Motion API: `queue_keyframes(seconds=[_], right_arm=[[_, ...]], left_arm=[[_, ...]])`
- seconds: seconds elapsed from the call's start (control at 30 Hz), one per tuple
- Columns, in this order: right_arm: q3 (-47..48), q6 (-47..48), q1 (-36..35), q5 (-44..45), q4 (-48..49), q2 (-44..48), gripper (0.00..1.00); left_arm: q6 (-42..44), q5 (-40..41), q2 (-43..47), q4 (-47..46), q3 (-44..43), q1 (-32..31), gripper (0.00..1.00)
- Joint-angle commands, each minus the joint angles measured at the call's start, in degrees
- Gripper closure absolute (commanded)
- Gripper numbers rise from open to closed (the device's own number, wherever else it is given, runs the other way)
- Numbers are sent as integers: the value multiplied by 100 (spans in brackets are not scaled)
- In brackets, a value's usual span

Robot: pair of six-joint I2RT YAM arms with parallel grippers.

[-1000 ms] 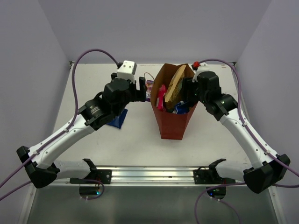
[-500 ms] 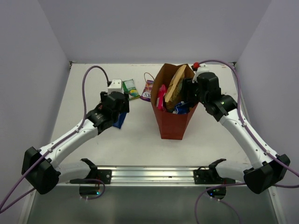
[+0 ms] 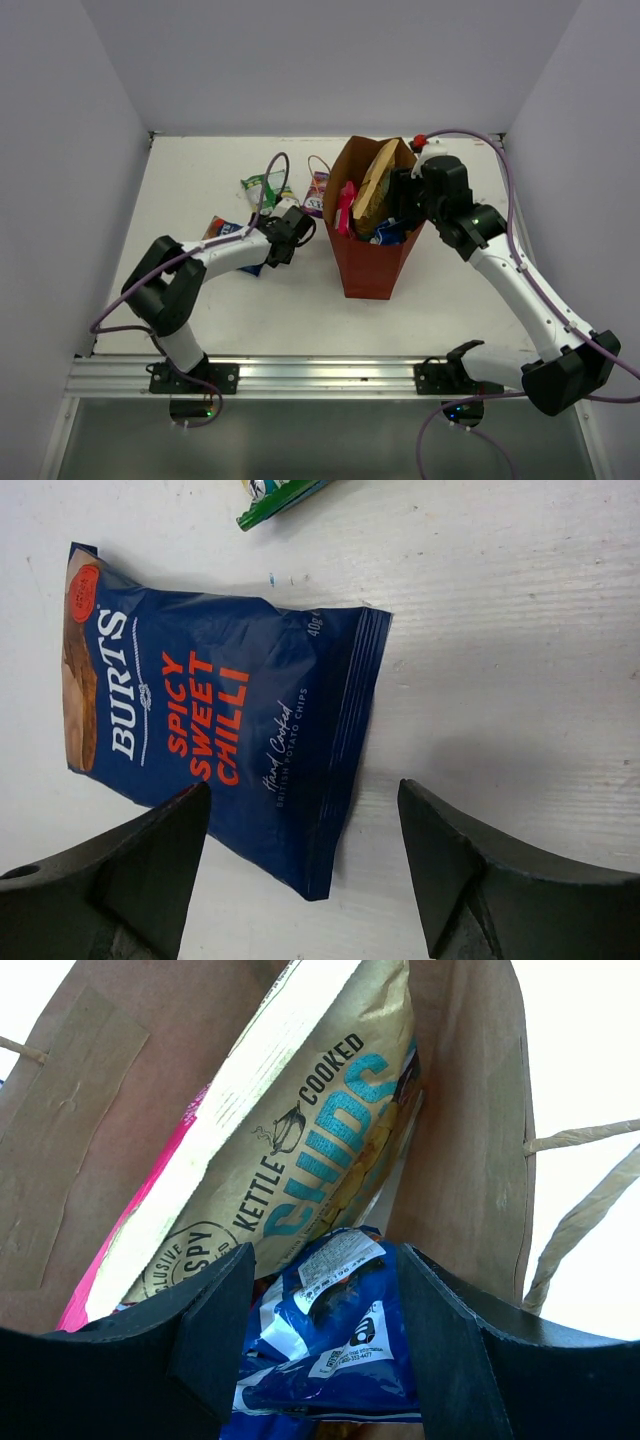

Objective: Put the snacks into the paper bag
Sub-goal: Pick up the snack from the center of the board.

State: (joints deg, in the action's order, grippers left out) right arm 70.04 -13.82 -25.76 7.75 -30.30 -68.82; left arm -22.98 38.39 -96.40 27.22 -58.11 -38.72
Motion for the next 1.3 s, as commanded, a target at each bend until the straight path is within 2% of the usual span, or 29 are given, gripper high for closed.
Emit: queue_keyframes(seconds=[0.0, 0.43, 0.63, 0.73, 0.77, 0.87, 0.93, 1.0, 1.13, 1.27], right_arm=[[-43, 64, 18, -89, 139, 176, 37], [-61, 73, 18, -98, 148, 167, 37], [-61, 91, 18, -72, 148, 193, 37], [-69, 99, 18, -63, 148, 211, 37], [-78, 108, 18, -54, 139, 219, 37], [-69, 125, 18, -63, 139, 246, 37], [-69, 126, 27, -72, 139, 246, 37], [-69, 126, 27, -72, 148, 255, 37], [-52, 134, 18, -89, 139, 255, 37], [-43, 134, 18, -107, 148, 246, 37]], left_arm=[[4, 546, -343, 432, -482, -57, 21], [31, 618, -1408, 750, -720, 92, 24], [22, 28, -1460, 609, -535, 242, 41], [-40, -139, -1540, 574, -421, 286, 55], [-66, -226, -1566, 565, -403, 295, 65], [-110, -280, -1592, 565, -368, 365, 83], [-154, -271, -1575, 582, -377, 409, 87], [-171, -288, -1531, 661, -412, 435, 99], [-242, -209, -1215, 995, -683, 436, 100], [-216, -279, -488, 1451, -1105, 435, 100]])
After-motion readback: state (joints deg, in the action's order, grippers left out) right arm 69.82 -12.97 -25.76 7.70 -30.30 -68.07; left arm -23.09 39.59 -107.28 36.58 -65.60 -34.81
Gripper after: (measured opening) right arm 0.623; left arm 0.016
